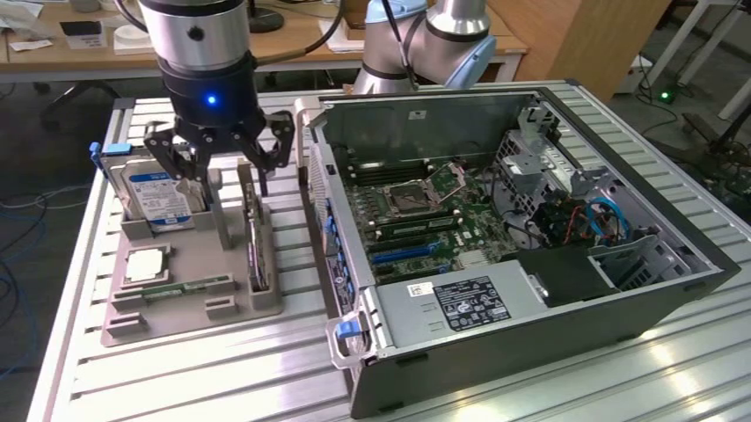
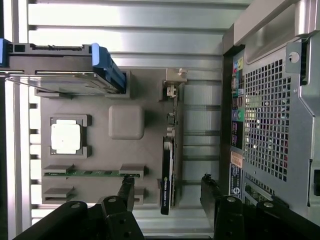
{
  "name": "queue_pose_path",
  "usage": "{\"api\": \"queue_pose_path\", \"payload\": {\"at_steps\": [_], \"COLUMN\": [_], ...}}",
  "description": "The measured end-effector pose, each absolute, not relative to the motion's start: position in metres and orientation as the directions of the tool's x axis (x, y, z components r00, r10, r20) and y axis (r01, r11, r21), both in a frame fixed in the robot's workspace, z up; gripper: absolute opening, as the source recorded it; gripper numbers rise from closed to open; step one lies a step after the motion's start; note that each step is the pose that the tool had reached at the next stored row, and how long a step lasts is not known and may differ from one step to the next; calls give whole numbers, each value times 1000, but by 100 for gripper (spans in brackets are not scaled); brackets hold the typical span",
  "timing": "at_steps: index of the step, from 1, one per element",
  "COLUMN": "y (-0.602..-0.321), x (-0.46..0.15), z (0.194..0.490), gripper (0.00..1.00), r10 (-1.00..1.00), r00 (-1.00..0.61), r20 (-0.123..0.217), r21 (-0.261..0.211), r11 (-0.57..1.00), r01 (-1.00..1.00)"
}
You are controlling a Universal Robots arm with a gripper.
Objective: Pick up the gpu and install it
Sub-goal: 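Pick up the gpu and move the gpu toward the slot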
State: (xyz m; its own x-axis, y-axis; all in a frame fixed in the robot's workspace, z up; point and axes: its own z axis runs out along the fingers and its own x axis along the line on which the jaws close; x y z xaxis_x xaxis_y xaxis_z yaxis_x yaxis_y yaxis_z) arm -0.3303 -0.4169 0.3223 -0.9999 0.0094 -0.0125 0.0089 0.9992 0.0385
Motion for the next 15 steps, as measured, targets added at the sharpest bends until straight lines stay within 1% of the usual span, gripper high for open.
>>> {"api": "queue_pose_path", "payload": {"at_steps": [15], "y": [-417], "x": [-330], "z": [318], "gripper": [65], "r10": [9], "r00": [-1000], "r20": [-12], "r21": [39], "r11": [999], "r01": [8]}}
